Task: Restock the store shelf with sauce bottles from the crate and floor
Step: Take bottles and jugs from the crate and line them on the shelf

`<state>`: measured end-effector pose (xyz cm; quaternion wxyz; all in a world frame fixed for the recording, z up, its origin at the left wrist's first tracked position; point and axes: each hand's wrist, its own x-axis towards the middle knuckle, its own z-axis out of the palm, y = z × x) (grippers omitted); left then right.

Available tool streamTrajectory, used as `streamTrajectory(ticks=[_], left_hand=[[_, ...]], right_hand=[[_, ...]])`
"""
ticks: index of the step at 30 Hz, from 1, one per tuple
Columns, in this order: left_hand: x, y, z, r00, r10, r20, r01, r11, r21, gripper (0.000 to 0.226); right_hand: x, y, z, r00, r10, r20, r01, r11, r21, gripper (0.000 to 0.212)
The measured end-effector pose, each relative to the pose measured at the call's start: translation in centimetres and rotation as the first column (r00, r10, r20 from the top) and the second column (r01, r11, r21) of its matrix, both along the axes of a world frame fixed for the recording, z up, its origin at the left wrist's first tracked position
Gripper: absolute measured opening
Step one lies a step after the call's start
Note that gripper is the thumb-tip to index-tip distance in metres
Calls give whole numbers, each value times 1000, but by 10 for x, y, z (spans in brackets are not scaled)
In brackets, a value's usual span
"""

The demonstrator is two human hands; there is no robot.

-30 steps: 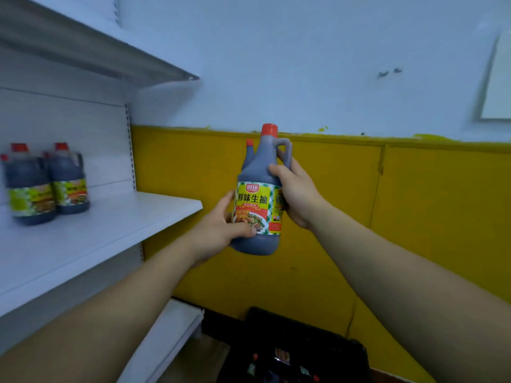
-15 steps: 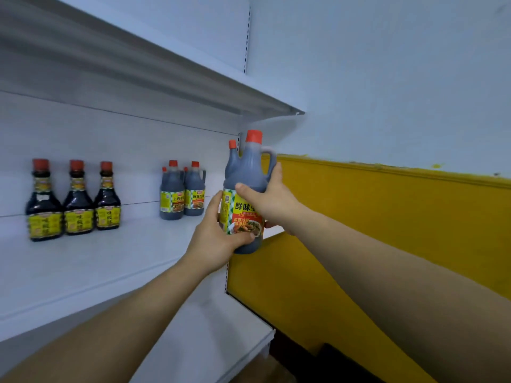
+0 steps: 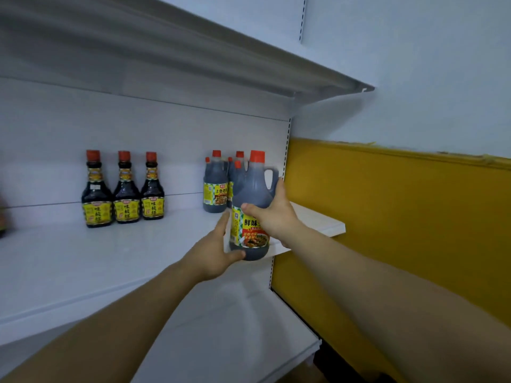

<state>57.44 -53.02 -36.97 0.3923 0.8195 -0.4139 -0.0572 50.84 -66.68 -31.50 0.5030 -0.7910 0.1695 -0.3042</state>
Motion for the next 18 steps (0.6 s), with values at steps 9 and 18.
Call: streamTrajectory(ticks=[9, 18], left_hand=[[74, -23, -32, 952, 125, 278, -268, 778, 568, 74], [102, -68, -40, 957, 123, 262, -266, 729, 631, 76]], right_hand=[[59, -68, -20, 996, 71, -49, -69, 997, 25, 105], [126, -119, -41, 997, 57, -52, -58, 998, -7, 97]])
